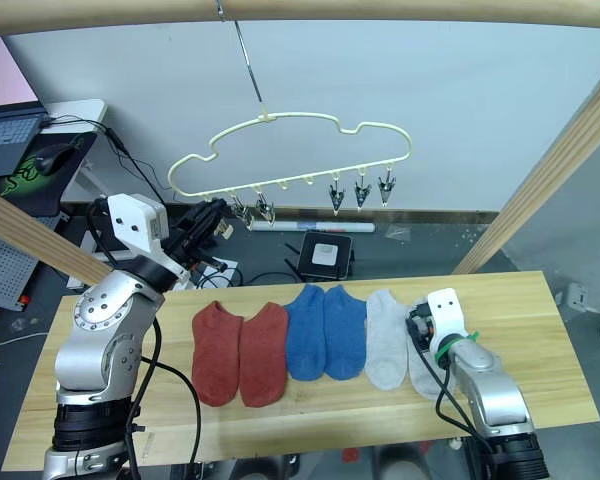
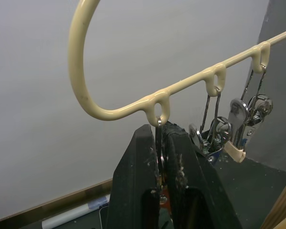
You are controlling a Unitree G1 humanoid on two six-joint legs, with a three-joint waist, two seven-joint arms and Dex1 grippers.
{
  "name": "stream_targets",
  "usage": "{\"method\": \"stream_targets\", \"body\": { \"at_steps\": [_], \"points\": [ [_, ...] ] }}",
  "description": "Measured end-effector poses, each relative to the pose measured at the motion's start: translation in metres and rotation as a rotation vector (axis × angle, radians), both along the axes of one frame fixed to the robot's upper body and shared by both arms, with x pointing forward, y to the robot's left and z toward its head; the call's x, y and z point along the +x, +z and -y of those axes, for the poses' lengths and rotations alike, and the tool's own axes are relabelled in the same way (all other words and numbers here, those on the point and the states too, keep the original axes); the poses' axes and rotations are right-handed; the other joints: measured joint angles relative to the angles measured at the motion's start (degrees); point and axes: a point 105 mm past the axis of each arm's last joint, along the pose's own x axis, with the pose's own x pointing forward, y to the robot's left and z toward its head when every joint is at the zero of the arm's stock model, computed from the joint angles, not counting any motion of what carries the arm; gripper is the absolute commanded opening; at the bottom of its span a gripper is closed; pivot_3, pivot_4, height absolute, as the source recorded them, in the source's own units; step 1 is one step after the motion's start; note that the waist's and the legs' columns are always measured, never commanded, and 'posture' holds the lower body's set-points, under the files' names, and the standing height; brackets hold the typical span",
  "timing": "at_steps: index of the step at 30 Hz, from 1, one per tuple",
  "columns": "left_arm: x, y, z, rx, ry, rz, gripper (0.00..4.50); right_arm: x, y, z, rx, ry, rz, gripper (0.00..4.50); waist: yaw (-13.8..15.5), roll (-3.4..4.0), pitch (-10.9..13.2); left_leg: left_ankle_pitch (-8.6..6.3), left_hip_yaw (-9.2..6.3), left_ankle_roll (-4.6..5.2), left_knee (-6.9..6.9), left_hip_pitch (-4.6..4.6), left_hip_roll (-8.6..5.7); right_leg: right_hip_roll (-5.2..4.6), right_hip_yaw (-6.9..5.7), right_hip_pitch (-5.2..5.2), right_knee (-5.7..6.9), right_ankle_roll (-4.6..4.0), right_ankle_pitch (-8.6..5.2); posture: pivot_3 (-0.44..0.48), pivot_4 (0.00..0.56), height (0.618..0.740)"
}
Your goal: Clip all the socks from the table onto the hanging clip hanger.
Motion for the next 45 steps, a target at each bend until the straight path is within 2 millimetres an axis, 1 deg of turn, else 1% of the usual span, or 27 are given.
{"method": "stream_targets", "body": {
  "at_steps": [4,5,10,14,19,22,28,31,34,37,40,45],
  "points": [
    [-0.001,0.0,0.0,0.002,-0.001,-0.001,0.0,0.0,0.001,0.0,0.0,0.0,0.011,0.33,0.0,0.07,0.1,0.0,0.01,-0.01,0.0,0.0,0.0,0.0,0.01,0.0,0.0,0.11,-0.06,-0.004,0.355,0.74],
    [-0.001,0.0,0.0,0.002,-0.001,-0.003,0.0,0.0,0.001,0.0,0.001,0.002,0.013,0.03,0.0,0.08,0.1,0.0,0.01,-0.01,-0.01,0.0,0.0,0.0,0.01,-0.01,0.0,0.12,-0.07,-0.006,0.355,0.74],
    [-0.002,0.001,0.001,-0.002,-0.004,-0.002,0.0,-0.006,0.009,0.001,-0.006,0.039,0.036,0.03,0.0,0.13,0.3,-0.01,0.02,-0.04,-0.03,-0.04,0.0,0.0,0.03,-0.05,-0.02,0.14,-0.08,-0.008,0.355,0.74],
    [-0.002,0.001,0.001,-0.008,-0.007,-0.003,0.0,-0.009,0.016,-0.006,0.03,0.085,0.057,0.03,-0.1,0.13,0.3,-0.01,0.05,-0.07,-0.06,-0.09,0.02,0.0,0.05,-0.14,-0.01,0.14,-0.08,-0.017,0.355,0.74],
    [-0.002,0.001,0.001,-0.013,-0.008,-0.004,0.0,-0.008,0.024,-0.017,0.089,0.111,0.108,0.03,-0.1,0.13,0.4,-0.01,0.07,-0.09,-0.06,-0.13,0.01,0.0,0.07,-0.19,-0.02,0.14,-0.08,-0.013,0.356,0.74],
    [-0.002,0.002,0.0,-0.018,-0.007,-0.003,0.0,-0.006,0.029,-0.02,0.101,0.129,0.137,0.03,-0.1,0.12,0.5,-0.02,0.09,-0.1,-0.06,-0.14,0.01,0.0,0.08,-0.21,-0.02,0.15,-0.09,-0.008,0.354,0.74],
    [-0.003,0.004,-0.004,-0.041,-0.005,-0.003,0.0,-0.005,0.047,-0.031,0.096,0.23,0.201,0.03,-0.1,0.14,0.5,-0.02,0.1,-0.12,-0.08,-0.22,0.02,0.0,0.09,-0.31,-0.01,0.15,-0.08,-0.013,0.347,0.74],
    [-0.005,0.004,-0.006,-0.066,-0.021,-0.019,0.0,-0.008,0.061,-0.046,0.092,0.331,0.233,0.03,-0.2,0.13,0.5,-0.01,0.13,-0.14,-0.08,-0.29,0.03,0.0,0.11,-0.42,0.01,0.13,-0.07,-0.019,0.343,0.74],
    [-0.008,0.003,-0.006,-0.096,-0.058,-0.054,0.0,-0.013,0.08,-0.068,0.082,0.462,0.28,0.03,-0.5,0.13,0.5,0.09,0.12,-0.32,-0.08,-0.31,0.04,0.01,0.1,-0.44,0.01,0.13,-0.07,-0.024,0.339,0.74],
    [-0.01,0.005,-0.011,-0.133,-0.08,-0.089,0.0,-0.019,0.097,-0.093,0.091,0.584,0.302,0.03,-0.9,0.12,0.5,0.11,0.08,-0.36,-0.08,-0.32,0.04,0.01,0.07,-0.44,0.02,0.14,-0.07,-0.027,0.333,0.74],
    [-0.012,0.006,-0.013,-0.156,-0.119,-0.132,0.0,-0.022,0.105,-0.113,0.082,0.678,0.299,0.03,-1.2,0.12,0.5,0.12,0.08,-0.37,-0.08,-0.33,0.04,0.01,0.07,-0.45,0.02,0.13,-0.06,-0.031,0.325,0.74],
    [-0.014,0.007,-0.011,-0.191,-0.181,-0.19,0.0,-0.022,0.119,-0.139,0.061,0.772,0.328,0.03,-1.3,0.11,0.5,0.13,0.05,-0.41,-0.08,-0.38,0.03,0.0,0.04,-0.49,0.01,0.03,-0.01,-0.033,0.31,0.74]
  ]
}}
